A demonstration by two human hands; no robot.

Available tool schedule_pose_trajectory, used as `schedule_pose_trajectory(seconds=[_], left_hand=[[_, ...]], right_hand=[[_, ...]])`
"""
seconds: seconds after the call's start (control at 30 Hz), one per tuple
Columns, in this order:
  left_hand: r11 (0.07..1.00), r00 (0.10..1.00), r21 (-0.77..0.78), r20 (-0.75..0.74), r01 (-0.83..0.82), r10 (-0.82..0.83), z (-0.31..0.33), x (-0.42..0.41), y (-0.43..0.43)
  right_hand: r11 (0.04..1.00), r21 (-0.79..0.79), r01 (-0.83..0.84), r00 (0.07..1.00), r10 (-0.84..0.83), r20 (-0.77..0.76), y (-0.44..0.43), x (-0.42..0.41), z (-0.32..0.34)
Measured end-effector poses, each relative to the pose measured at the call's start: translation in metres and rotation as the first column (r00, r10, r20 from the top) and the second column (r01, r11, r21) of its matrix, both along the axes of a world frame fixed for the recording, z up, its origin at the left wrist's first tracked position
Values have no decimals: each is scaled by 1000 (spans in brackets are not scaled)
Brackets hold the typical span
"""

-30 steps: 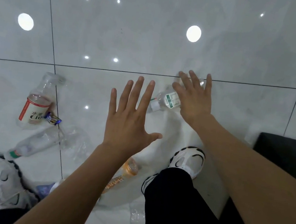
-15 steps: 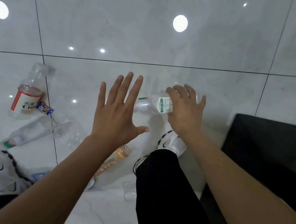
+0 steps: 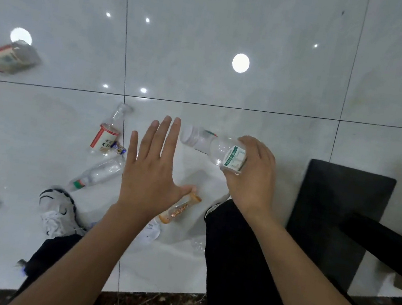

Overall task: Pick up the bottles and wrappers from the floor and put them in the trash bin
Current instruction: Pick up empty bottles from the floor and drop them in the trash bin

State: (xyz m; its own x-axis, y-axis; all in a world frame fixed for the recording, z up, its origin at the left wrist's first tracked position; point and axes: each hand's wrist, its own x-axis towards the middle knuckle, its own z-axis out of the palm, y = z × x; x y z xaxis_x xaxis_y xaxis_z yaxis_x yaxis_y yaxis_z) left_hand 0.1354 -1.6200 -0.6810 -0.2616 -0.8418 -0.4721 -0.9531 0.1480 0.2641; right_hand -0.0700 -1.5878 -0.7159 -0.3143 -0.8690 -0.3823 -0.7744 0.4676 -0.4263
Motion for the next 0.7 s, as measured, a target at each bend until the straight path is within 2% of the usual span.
schedule_pose_trajectory(seconds=[0.1, 0.23, 0.37, 0.5, 0.7], left_hand=[[999, 999, -48, -37, -8, 7, 48, 28, -3], [994, 997, -107, -65, -35, 28, 127, 68, -13], [986, 994, -158, -102, -60, 44, 213, 109, -22], [984, 981, -134, -171, -116, 92, 304, 145, -20], [993, 957, -111, -289, -27, -7, 427, 184, -6]], right_hand=[[995, -84, 61, 994, -53, 100, -3, 34, 60], [974, -106, 199, 949, -164, 268, -12, 84, 150], [962, -162, 219, 914, -144, 380, -19, 128, 245], [963, -174, 206, 880, -104, 464, -19, 160, 340], [953, -201, 228, 824, -79, 561, -6, 178, 455]])
